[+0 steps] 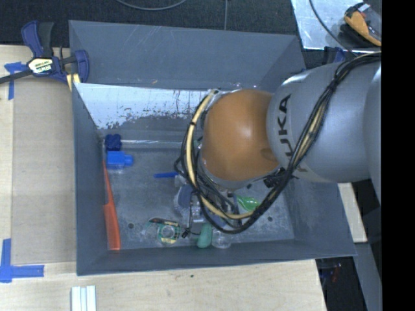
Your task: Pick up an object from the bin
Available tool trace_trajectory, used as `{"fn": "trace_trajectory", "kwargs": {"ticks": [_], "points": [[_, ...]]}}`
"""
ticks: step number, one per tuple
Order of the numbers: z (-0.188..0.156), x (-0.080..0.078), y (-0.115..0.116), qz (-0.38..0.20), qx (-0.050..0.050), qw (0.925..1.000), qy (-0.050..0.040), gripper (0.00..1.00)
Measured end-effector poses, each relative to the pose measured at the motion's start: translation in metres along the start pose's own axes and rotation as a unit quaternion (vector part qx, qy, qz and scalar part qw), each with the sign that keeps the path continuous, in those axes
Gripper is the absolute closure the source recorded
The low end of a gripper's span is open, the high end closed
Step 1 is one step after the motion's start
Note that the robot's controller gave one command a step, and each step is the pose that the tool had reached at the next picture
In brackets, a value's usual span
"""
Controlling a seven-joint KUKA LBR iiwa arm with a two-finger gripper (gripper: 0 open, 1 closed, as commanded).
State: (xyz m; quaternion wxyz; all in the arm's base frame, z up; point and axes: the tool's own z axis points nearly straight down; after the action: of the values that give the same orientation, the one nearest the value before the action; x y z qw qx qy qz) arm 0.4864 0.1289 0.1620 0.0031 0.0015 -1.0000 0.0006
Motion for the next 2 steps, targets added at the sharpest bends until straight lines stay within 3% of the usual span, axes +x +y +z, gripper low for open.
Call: {"fn": "trace_trajectory", "kwargs": {"ticks": [1,2], "points": [[-0.004,-0.002,0.000,0.002,-0.001,1.0000,-0.0041,0.00],[0.092,0.001,-0.077,0.070,-0.001,0.9975,-0.0046,0.00]]}}
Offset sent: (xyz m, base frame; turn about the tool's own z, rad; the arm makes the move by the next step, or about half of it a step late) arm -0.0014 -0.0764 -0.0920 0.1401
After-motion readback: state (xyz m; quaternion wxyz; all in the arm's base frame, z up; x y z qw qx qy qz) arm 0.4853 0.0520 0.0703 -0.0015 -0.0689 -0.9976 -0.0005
